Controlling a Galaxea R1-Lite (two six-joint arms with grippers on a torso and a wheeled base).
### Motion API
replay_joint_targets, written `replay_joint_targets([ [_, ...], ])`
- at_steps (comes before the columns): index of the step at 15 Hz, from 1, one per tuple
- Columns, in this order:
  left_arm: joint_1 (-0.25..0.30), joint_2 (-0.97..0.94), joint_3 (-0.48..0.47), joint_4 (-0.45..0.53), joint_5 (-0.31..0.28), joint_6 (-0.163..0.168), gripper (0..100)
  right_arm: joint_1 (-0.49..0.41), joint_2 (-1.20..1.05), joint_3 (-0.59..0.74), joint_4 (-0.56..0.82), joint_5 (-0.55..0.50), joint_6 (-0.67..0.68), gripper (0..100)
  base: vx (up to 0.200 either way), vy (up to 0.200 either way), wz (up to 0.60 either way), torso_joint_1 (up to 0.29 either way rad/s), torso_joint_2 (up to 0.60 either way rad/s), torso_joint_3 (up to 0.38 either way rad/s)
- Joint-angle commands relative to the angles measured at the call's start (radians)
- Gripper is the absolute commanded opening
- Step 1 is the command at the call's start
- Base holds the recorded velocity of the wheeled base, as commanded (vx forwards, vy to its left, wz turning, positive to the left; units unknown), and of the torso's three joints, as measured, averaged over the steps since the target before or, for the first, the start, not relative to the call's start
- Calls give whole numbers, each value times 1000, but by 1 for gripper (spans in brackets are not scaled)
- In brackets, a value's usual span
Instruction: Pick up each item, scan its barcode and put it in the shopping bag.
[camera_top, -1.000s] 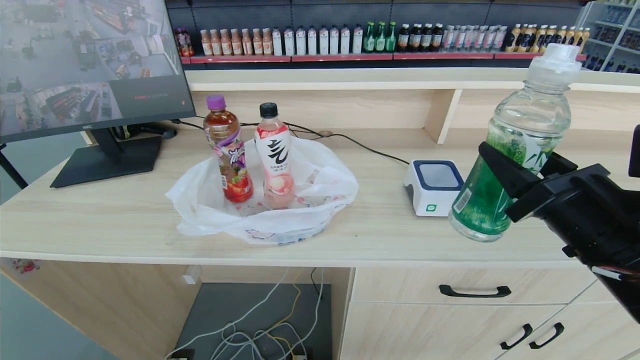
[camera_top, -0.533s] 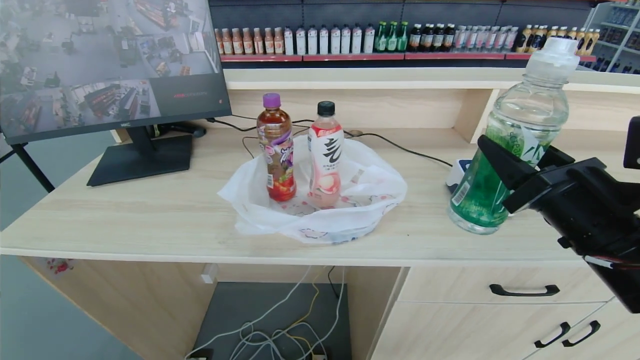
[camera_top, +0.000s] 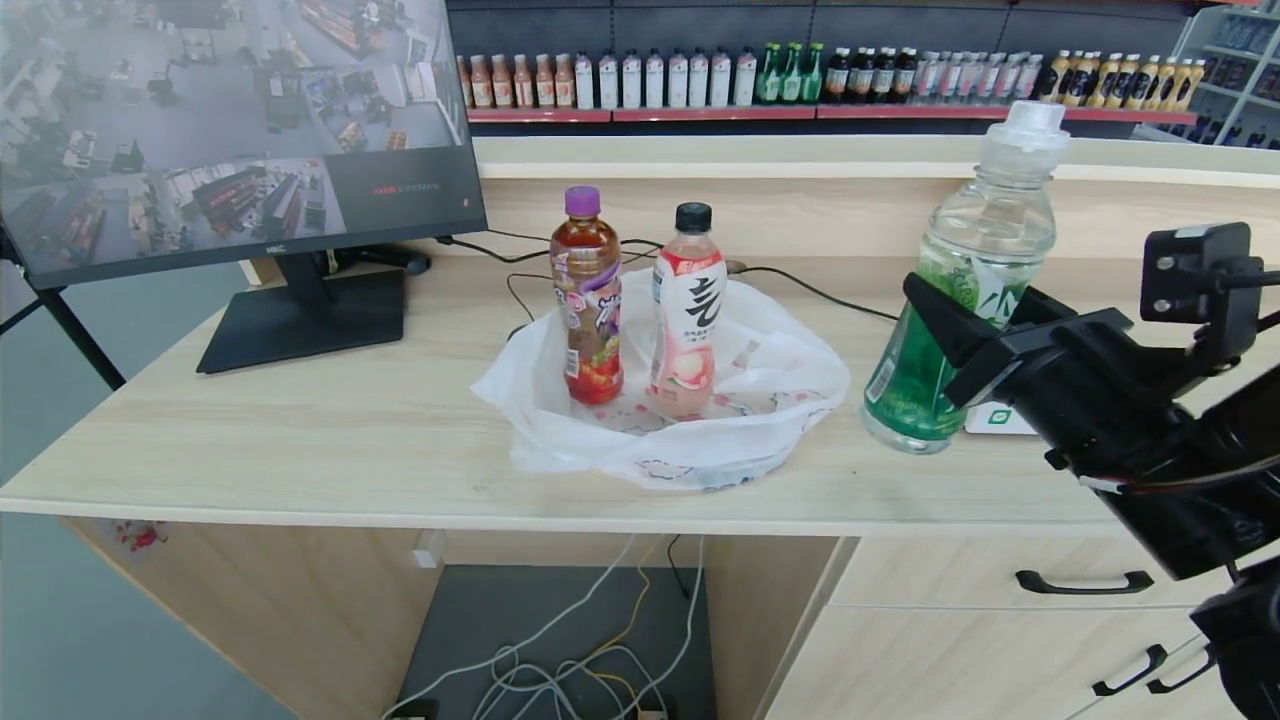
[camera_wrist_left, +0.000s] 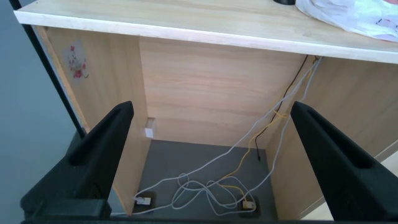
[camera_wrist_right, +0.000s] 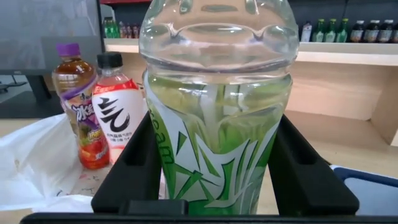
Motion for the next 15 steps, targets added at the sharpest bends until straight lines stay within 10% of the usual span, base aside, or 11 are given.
replay_joint_targets([
  [1,0,0,0,0,0,0,100,19,59,-41,-3,0,-1,0,0,0,0,0,0,0],
  [15,0,0,0,0,0,-2,100,117,358,-397,-3,0,-1,0,0,0,0,0,0,0],
])
